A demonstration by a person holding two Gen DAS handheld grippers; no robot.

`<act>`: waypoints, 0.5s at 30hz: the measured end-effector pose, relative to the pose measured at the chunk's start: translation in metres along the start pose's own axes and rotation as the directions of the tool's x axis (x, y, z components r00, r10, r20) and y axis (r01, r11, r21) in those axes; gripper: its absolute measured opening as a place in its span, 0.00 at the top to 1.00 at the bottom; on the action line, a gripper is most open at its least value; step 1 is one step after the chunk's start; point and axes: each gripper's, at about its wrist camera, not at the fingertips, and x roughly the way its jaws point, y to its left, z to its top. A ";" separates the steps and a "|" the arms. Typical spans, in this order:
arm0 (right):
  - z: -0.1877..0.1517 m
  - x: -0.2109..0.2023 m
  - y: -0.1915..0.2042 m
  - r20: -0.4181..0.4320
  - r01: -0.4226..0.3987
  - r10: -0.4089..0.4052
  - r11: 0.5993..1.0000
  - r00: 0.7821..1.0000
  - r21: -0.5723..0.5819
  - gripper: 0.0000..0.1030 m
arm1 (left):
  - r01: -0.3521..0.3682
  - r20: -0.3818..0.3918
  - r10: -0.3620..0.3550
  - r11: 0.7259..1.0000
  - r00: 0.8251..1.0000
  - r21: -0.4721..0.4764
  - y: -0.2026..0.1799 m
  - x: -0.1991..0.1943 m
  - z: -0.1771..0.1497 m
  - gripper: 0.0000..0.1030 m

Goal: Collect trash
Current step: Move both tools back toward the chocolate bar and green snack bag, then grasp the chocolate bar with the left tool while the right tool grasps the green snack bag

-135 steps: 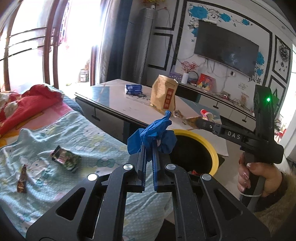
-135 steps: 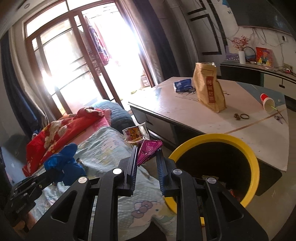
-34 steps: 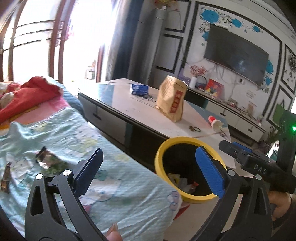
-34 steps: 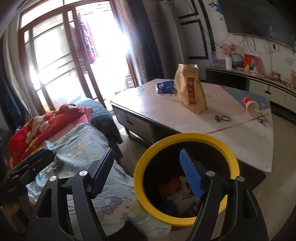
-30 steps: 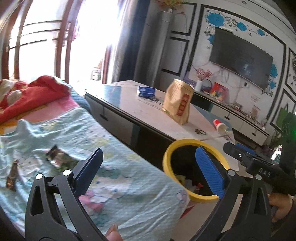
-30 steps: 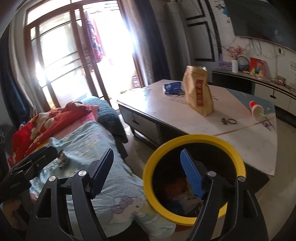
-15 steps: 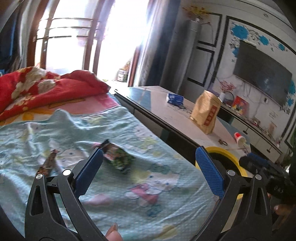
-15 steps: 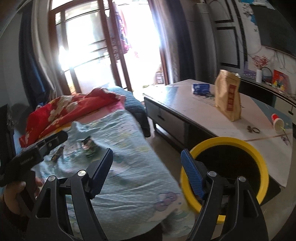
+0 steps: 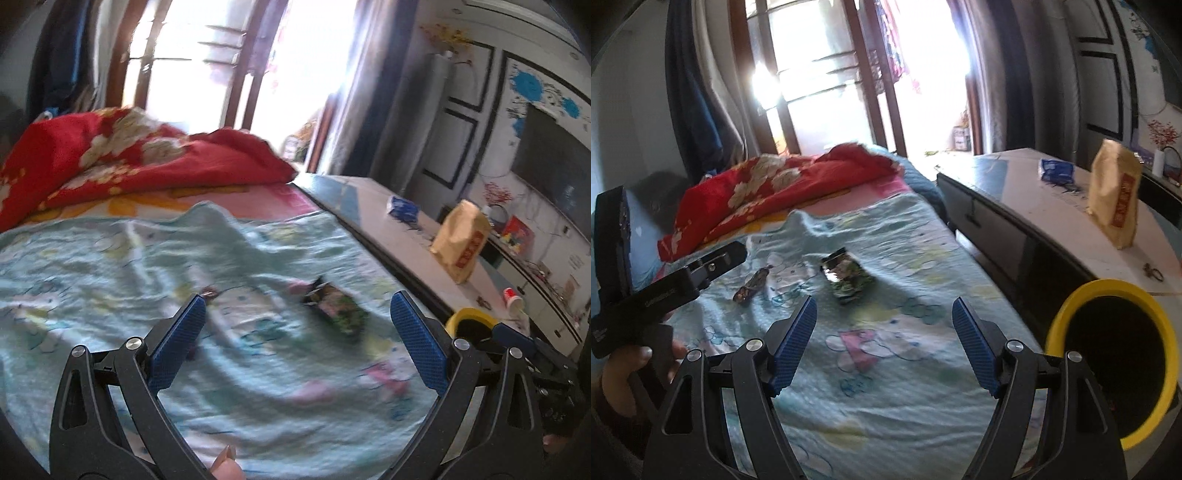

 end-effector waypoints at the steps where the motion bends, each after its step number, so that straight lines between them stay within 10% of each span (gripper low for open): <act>1: 0.002 0.005 0.002 -0.006 -0.002 0.002 1.000 1.000 -0.007 0.29 | -0.013 -0.013 0.013 1.000 1.000 -0.010 0.008 0.001 -0.002 0.11; 9: 0.015 0.076 0.016 -0.117 -0.029 0.026 0.999 0.993 -0.025 0.29 | -0.077 -0.105 0.073 0.996 0.992 -0.040 0.053 0.013 -0.014 0.11; 15: 0.019 0.120 0.026 -0.197 -0.027 0.012 0.997 0.980 -0.070 0.29 | -0.089 -0.166 0.074 0.992 0.983 -0.084 0.073 0.031 -0.020 0.29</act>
